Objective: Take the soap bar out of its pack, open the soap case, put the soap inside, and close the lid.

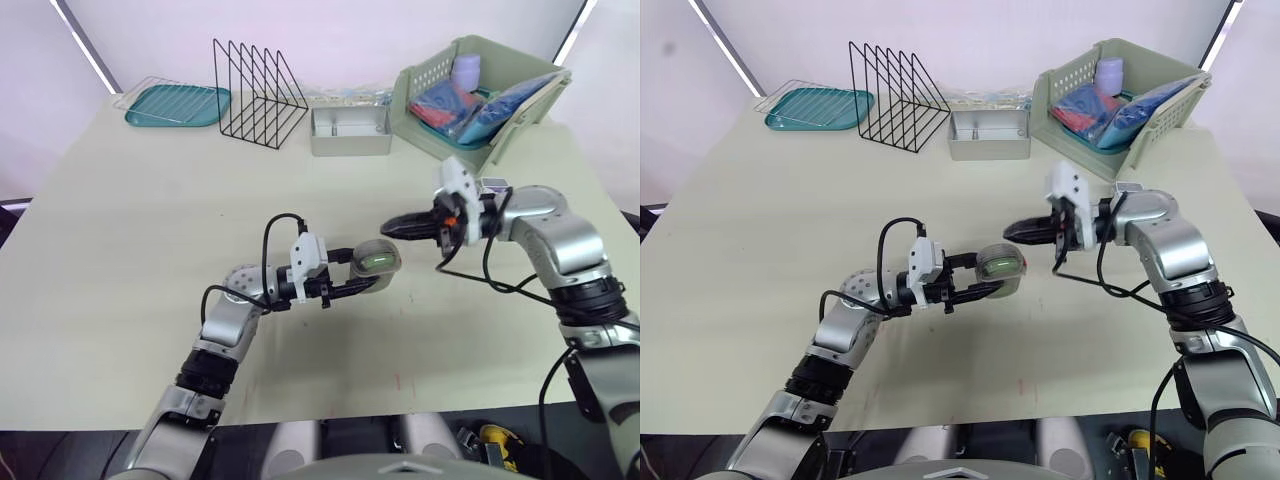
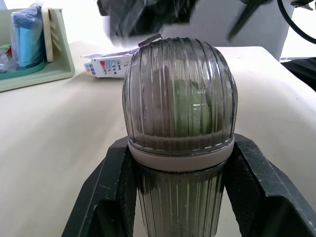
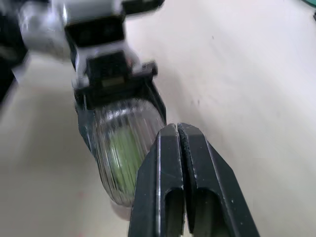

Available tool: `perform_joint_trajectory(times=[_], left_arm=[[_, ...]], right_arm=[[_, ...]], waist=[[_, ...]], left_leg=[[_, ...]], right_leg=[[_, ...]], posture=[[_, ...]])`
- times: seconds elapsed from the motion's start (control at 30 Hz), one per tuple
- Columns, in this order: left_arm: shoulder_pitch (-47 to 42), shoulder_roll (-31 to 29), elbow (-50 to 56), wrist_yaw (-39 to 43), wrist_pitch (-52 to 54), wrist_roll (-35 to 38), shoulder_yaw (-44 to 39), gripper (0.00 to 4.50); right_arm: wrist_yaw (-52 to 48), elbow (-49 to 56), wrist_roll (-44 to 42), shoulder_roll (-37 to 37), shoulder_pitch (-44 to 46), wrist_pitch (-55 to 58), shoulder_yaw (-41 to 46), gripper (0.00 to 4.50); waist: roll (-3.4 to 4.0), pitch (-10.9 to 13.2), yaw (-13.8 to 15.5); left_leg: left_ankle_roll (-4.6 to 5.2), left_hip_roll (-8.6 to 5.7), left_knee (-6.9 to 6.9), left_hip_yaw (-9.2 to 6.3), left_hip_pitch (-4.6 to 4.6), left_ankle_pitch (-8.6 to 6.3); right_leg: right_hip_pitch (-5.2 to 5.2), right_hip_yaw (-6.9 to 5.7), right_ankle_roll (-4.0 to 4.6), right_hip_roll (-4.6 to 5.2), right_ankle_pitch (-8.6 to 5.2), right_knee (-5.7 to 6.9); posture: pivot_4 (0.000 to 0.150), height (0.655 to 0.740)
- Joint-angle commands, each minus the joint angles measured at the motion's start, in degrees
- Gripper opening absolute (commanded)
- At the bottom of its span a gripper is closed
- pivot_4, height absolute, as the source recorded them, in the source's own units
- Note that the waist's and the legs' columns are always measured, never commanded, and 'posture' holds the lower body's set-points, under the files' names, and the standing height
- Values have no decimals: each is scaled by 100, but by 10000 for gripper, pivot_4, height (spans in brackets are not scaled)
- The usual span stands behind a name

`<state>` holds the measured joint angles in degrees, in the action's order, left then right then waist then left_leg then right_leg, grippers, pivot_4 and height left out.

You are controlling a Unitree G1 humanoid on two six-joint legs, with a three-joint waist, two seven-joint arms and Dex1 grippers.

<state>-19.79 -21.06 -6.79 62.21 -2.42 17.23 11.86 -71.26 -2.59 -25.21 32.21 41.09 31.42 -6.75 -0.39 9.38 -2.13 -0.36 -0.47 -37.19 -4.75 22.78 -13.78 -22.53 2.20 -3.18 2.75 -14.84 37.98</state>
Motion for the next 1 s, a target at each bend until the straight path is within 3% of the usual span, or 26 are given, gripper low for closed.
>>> perform_joint_trajectory(times=[0.03, 0.2, 0.37, 0.53, 0.67, 0.83, 1.0], left_arm=[[145, -24, 40, -41, 94, -53, 16, 19089], [160, -32, 172, 67, 355, 128, 39, 19089], [201, -6, 711, -96, 1498, 863, -176, 19089], [133, -146, 1424, -603, 3827, 2077, -533, 19089], [-273, -300, 1462, -1517, 6616, 3311, -938, 19089], [-1101, 552, 211, -3106, 9183, 3664, -2321, 19089], [-1604, 639, -1674, -4447, 9492, 3897, -2613, 19089]], right_arm=[[96, 290, -579, -66, -158, 159, 545, 18160], [-509, 272, -349, 119, -823, -968, 527, 44102], [-1121, 55, 124, 237, -1363, -2557, 313, 44668], [-1148, -144, 302, 201, -1385, -3075, 249, 44668], [-1113, -97, 237, 203, -1441, -2973, 244, 44668], [-1137, 53, 237, 228, -1690, -2977, 177, 44668], [-979, 53, 161, 168, -1717, -2836, 187, 44668]], waist=[[0, 0, 3], [0, 0, 6], [-1, 4, -29], [-8, 18, -22], [-11, 25, -20], [-23, 34, 13], [-26, 36, -10]], left_leg=[[0, 0, 0, 0, 0, 0], [0, -2, 1, 3, 0, 0], [1, -1, 0, 32, 1, 0], [1, 4, 0, 24, 1, 0], [0, 2, -2, 2, 2, 0], [0, -7, -10, -17, 5, 0], [-12, -7, -7, -20, 2, 7]], right_leg=[[0, 0, 0, 0, 0, 0], [1, 0, -1, 0, 0, -1], [0, 1, -2, 0, -1, -1], [-3, 4, -2, -5, -1, 3], [-3, 2, -2, -4, -1, 3], [4, -13, -3, -2, -1, 3], [2, -13, -2, -3, -1, 7]], posture=[[1500, 7400], [1500, 7400], [1500, 7400], [1500, 7400], [1500, 7400], [1500, 7400], [1500, 7400]])
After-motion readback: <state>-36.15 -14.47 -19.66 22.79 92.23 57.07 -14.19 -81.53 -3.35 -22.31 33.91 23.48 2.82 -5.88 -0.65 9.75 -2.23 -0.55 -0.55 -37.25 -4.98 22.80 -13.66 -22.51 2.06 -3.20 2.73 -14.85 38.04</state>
